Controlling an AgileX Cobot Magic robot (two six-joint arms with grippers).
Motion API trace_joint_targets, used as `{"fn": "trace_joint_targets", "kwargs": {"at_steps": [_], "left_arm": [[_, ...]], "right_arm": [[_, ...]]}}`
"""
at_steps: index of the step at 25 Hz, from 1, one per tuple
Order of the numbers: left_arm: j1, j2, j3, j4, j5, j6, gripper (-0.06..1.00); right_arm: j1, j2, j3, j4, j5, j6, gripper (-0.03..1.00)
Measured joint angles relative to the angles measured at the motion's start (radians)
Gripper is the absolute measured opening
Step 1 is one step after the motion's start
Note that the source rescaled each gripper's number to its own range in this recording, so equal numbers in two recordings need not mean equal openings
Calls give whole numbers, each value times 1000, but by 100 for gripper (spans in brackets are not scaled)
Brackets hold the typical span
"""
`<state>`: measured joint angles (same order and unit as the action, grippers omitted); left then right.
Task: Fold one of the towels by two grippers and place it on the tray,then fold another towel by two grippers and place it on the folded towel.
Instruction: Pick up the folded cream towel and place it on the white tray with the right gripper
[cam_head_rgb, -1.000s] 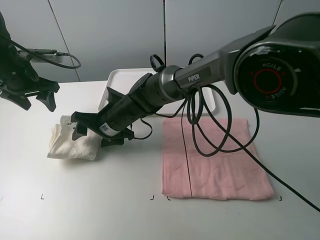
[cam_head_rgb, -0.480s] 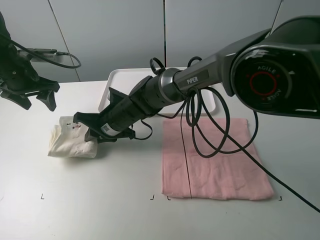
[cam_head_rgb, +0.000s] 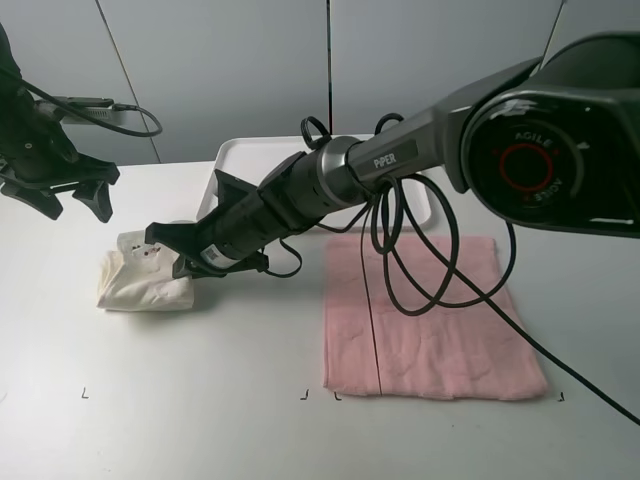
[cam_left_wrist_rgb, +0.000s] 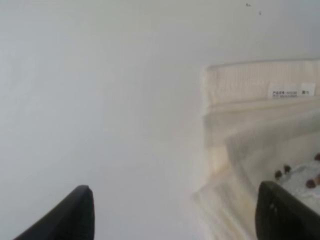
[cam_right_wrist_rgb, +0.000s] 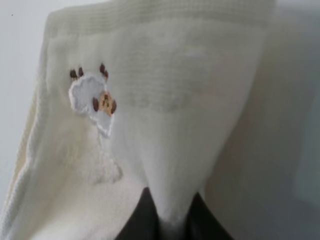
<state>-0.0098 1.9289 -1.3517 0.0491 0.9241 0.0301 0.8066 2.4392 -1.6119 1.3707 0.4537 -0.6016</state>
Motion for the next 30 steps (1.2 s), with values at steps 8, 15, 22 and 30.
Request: {"fn": "trace_joint_targets", "kwargs": {"at_steps": [8, 15, 22, 30], "left_arm": [[0, 0, 0, -5, 7, 0, 85], [0, 0, 0, -6, 21, 0, 85], [0, 0, 0, -6, 21, 0, 85], [0, 0, 0, -6, 21, 0, 85]], "right_arm": [[-12, -35, -62, -4, -6, -45, 5], [-130, -40, -139, -73, -6, 21, 5], [-305, -41, -141, -187, -4, 130, 5], [-381, -41, -141, -360, 0, 246, 5]]}}
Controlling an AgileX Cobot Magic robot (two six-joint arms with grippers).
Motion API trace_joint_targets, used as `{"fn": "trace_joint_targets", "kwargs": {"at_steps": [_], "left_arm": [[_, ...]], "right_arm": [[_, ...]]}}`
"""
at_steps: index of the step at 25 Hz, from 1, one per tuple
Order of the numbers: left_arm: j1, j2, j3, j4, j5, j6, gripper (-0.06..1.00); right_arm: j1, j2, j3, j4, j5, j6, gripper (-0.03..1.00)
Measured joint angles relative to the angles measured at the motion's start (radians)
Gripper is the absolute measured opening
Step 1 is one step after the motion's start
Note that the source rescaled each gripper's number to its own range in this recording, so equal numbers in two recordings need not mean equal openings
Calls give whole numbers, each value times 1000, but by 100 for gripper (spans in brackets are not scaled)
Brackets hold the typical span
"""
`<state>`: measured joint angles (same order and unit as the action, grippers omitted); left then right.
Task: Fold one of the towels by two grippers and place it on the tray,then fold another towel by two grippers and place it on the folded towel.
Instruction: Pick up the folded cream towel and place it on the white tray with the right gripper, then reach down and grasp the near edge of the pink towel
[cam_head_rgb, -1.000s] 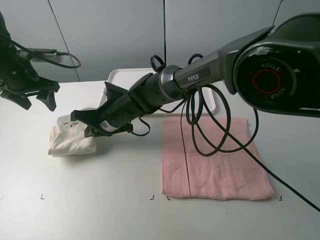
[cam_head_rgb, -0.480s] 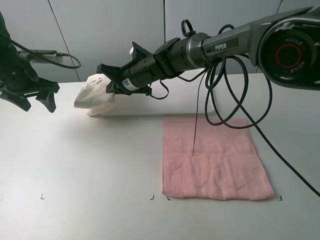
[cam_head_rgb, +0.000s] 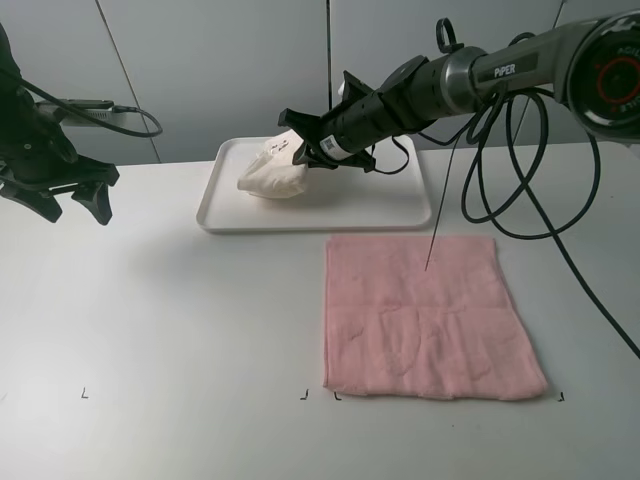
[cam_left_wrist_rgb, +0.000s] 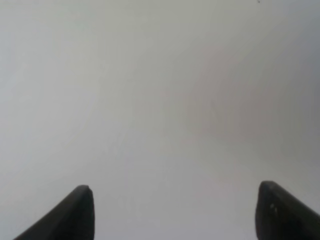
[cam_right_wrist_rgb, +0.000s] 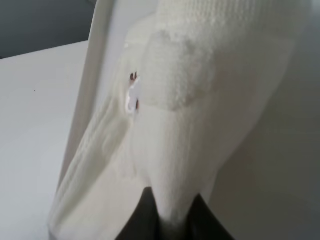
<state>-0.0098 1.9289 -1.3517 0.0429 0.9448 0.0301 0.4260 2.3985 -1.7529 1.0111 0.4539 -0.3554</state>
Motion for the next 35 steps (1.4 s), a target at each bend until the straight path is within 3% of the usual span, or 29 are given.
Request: {"fn": "trace_joint_targets", "kwargs": {"at_steps": [2, 4, 5, 8, 9, 10, 16, 21, 26, 31, 35], "left_arm": [[0, 0, 0, 0, 0, 0, 85], [0, 0, 0, 4, 0, 0, 85], [0, 0, 0, 4, 0, 0, 85], [0, 0, 0, 4, 0, 0, 85], [0, 0, 0, 4, 0, 0, 85], [0, 0, 0, 4, 0, 0, 85], [0, 0, 0, 4, 16, 0, 85], [0, 0, 0, 6, 20, 0, 85], [0, 0, 0, 6, 30, 22, 85], [0, 0, 18, 0, 42, 72, 85], [-4, -1, 56, -82, 34, 167, 85]], "right_arm": [[2, 0, 0, -61, 0, 55, 6], [2, 0, 0, -126, -9, 119, 17], [2, 0, 0, -147, -14, 136, 29], [2, 0, 0, -192, -14, 161, 80], [2, 0, 0, -199, -11, 160, 91], [2, -2, 0, -214, 0, 160, 96], [2, -26, 0, -396, 82, 185, 100], [-5, -118, 0, -660, 149, 277, 100], [-8, -223, 20, -876, 251, 285, 100], [-8, -353, 135, -960, 306, 288, 100], [-8, -509, 291, -982, 311, 282, 100]]}}
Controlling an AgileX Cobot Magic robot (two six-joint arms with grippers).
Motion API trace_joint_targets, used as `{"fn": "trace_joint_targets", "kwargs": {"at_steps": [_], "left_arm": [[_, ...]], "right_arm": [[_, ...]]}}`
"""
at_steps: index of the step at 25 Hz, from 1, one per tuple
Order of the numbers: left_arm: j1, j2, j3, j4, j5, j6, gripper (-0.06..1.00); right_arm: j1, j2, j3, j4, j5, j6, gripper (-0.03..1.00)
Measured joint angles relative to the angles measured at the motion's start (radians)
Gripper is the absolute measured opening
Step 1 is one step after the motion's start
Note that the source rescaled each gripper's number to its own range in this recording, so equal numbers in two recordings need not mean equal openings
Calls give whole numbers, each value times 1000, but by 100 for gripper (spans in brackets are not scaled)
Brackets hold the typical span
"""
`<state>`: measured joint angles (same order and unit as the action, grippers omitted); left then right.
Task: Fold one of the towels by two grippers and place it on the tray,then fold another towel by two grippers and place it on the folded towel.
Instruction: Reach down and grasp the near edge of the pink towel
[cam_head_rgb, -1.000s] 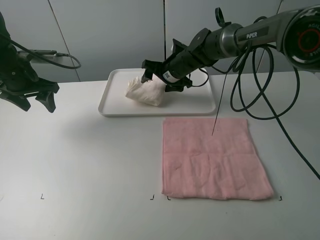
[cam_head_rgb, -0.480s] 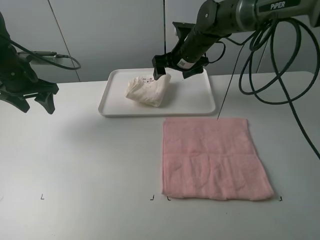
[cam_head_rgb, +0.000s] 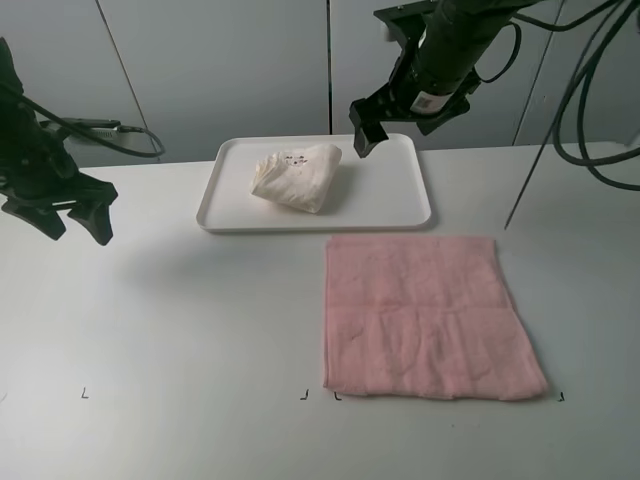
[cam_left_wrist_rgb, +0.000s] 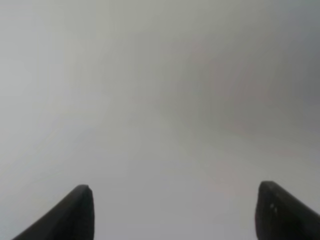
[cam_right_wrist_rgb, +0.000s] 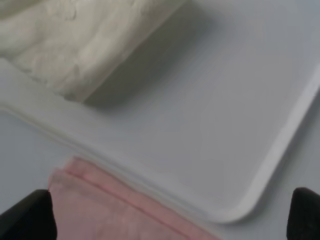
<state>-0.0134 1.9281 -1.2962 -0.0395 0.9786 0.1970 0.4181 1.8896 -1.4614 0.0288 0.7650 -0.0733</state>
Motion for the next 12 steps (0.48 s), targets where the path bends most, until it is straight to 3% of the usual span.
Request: {"fn": "trace_joint_targets", "kwargs": {"at_steps": [4, 12], "left_arm": [[-77, 0, 20, -29, -33, 71, 85], [-382, 0, 24, -30, -91, 221, 85]], "right_arm": [[0, -150, 159, -16, 69, -47, 100], [0, -338, 392, -20, 247, -166, 100]]}}
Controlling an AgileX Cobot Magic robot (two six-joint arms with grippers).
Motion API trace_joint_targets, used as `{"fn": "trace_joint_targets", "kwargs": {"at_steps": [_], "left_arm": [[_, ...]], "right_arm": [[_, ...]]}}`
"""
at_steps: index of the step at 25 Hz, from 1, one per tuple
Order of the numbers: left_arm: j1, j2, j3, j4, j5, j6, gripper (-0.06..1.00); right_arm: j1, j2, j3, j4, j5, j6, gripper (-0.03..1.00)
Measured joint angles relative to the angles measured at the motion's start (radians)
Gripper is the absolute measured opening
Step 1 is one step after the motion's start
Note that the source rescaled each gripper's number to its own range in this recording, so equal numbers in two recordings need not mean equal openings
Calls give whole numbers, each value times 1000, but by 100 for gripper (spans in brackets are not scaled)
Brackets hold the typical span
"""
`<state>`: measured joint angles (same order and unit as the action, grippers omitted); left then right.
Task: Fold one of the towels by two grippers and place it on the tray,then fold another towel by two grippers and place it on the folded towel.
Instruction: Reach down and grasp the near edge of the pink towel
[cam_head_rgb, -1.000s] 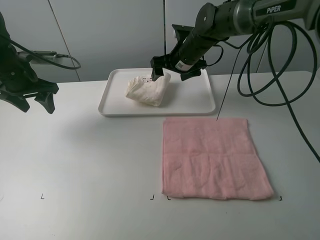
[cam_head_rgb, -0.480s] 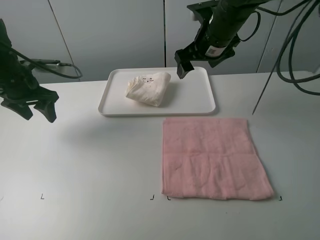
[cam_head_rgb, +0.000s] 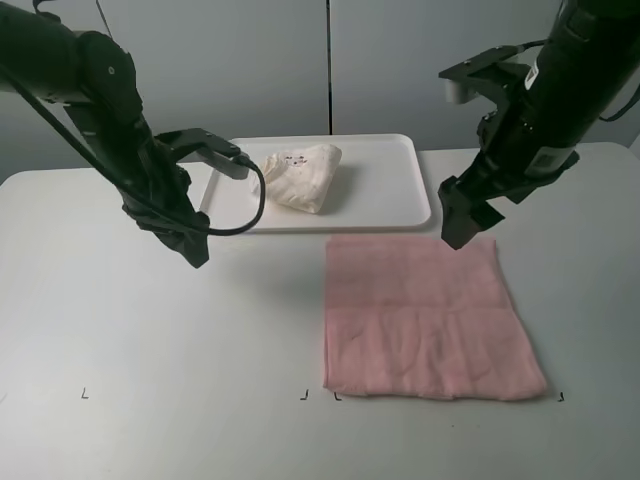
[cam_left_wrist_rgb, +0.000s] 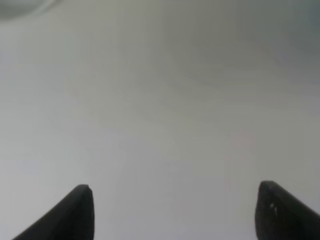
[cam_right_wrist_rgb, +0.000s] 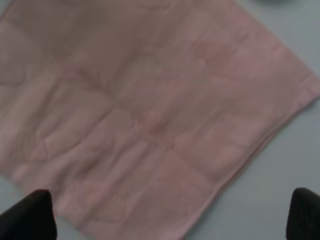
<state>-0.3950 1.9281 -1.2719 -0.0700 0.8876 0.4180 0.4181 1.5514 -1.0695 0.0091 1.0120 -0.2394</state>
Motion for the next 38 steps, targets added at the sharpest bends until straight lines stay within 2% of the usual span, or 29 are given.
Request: {"fn": "trace_joint_targets", "kwargs": {"at_steps": [5, 9, 11, 20, 30, 34, 38], "left_arm": [[-176, 0, 0, 51, -4, 70, 85], [-279, 0, 2, 76, -25, 139, 85], [-320, 0, 2, 80, -52, 155, 85], [-502, 40, 4, 81, -87, 166, 85], [-612, 101, 4, 58, -79, 162, 87], [-625, 110, 4, 49, -77, 162, 89], [-626, 110, 4, 49, -85, 162, 90]], "right_arm": [[0, -58, 126, -1, 67, -108, 100], [0, -58, 205, -19, 119, -334, 100], [0, -58, 232, -19, 119, -418, 100], [0, -59, 301, -19, 61, -608, 100], [0, -61, 398, -19, -51, -641, 100], [0, -61, 432, -19, -75, -672, 100], [0, -61, 472, -19, -145, -725, 100]]}}
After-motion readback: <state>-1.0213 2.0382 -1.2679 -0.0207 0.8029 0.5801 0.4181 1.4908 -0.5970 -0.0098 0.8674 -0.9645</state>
